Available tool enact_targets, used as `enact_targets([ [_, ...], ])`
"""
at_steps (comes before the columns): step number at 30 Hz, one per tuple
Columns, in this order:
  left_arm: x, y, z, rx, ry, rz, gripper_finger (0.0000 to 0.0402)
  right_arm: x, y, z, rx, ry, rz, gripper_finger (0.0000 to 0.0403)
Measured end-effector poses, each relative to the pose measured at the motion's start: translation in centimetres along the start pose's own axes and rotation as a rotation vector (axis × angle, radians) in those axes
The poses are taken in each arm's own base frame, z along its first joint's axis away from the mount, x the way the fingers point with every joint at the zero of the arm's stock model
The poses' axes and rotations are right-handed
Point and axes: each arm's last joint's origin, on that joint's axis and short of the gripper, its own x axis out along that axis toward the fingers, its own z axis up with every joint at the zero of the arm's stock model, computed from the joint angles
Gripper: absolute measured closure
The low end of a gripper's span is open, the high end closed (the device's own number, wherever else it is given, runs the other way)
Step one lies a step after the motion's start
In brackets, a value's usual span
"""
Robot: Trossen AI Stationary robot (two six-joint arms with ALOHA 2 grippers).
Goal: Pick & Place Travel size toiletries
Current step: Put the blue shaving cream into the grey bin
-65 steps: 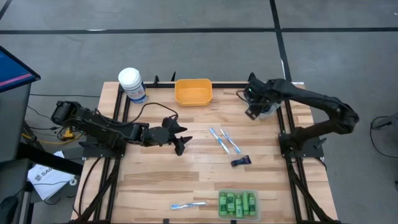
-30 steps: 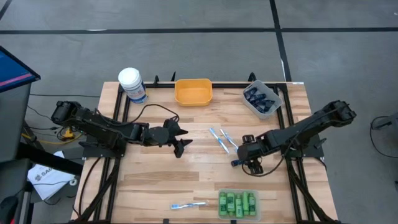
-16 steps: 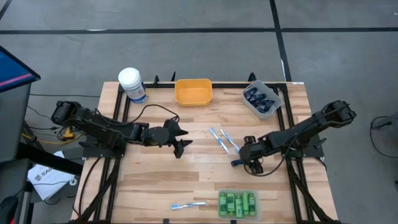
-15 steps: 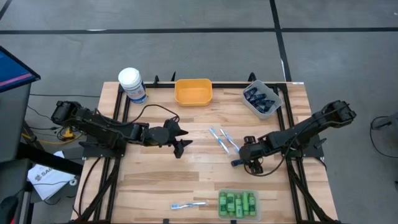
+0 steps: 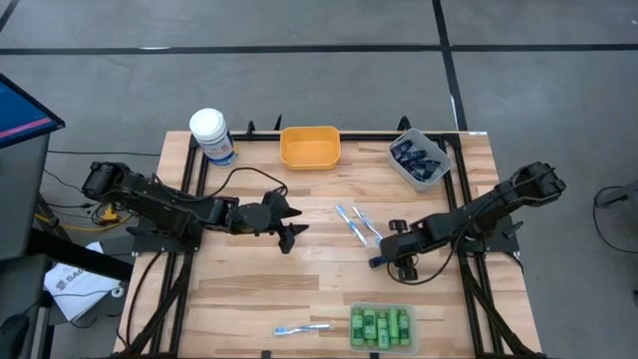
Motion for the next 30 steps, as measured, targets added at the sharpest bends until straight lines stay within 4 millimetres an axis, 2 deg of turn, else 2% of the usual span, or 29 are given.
enact_targets([
  [3,0.0,0.0,0.0,0.000,0.000,0.000,0.0165,-0.7,-0.3,0.2,0.013,-0.032,0.006,0.0320],
  [7,0.0,0.0,0.0,0.000,-0.001,0.000,0.0165,-1.6,-0.7,-0.2,0.041,-0.036,0.008,0.0350],
  [15,0.0,0.0,0.0,-0.001,-0.002,-0.001,0.0165,-4.8,-2.4,-0.2,0.184,-0.167,0.008,0.0359],
  [25,0.0,0.0,0.0,-0.001,-0.003,-0.001,0.0165,-10.5,-8.9,-1.1,0.625,-0.373,-0.234,0.0362],
  [30,0.0,0.0,0.0,-0.002,-0.003,-0.001,0.0165,-12.7,-12.4,-2.0,0.812,-0.347,-0.440,0.0363],
])
